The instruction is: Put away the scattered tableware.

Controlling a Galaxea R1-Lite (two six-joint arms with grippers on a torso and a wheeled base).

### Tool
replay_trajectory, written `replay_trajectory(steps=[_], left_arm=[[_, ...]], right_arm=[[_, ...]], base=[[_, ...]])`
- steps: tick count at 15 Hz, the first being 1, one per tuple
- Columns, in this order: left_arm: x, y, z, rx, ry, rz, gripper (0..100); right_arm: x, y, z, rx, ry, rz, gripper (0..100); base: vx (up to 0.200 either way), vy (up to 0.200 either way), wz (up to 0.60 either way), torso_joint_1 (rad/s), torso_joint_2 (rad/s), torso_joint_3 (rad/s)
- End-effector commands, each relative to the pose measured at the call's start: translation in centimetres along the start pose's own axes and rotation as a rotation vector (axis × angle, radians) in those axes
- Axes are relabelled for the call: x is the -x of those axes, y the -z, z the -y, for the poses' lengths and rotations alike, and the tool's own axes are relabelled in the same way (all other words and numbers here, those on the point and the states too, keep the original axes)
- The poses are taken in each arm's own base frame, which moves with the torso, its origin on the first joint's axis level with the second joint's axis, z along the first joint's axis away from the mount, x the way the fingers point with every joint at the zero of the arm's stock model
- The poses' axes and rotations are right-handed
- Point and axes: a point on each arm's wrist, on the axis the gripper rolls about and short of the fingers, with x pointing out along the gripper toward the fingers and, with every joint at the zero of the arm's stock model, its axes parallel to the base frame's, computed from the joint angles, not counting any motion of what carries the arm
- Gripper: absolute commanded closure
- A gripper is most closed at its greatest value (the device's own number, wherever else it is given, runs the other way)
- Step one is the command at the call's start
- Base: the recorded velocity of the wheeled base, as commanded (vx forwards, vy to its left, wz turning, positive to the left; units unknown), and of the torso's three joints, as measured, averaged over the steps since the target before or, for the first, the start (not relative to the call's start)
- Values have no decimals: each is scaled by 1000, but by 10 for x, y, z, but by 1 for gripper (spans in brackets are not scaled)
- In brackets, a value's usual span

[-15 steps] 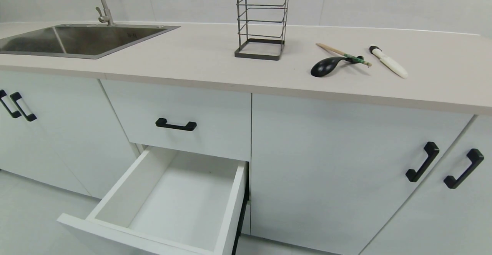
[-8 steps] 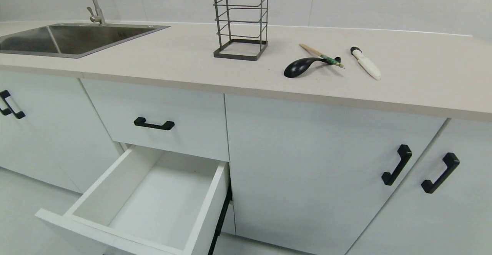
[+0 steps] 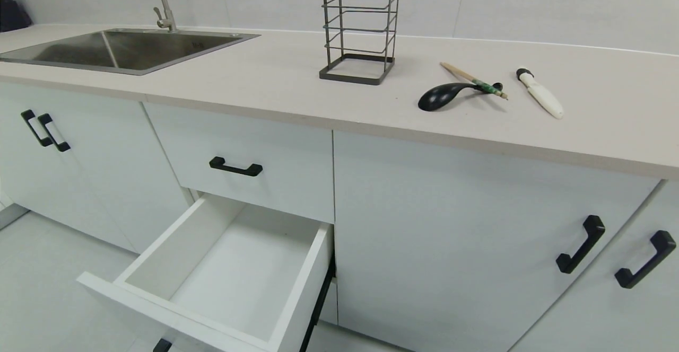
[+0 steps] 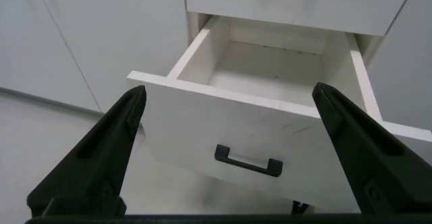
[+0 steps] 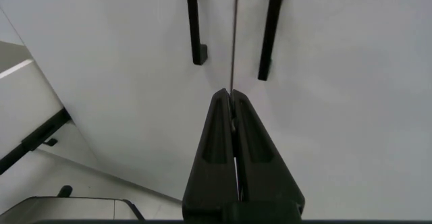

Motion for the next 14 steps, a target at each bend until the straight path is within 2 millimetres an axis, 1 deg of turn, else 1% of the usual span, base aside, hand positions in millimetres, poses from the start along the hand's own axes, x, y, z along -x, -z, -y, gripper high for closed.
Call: replay_trajectory(steps=[1,3,8,11,13,14], left_arm=[[0,0,0,0,0,-2,0],[0,0,0,0,0,-1,0],[0,0,0,5,1,-1,0],[0,0,0,26,0,-1,0],[0,0,0,37,-2,1,0],[0,0,0,37,-2,1,0]], right_arm=[[0,0,0,2,3,0,100],[0,0,0,-1,3,-2,100],[0,0,0,0,5,-2,100],[0,0,0,0,3,-2,100],[0,0,0,0,3,-2,100],[0,0,0,0,3,-2,100]], base=[[0,0,600,2,-2,2],[0,0,600,2,0,2],[0,0,0,14,-17,-7],[0,0,0,188,-110,-56],[0,0,0,251,-154,-195],[0,0,0,261,-452,-256]])
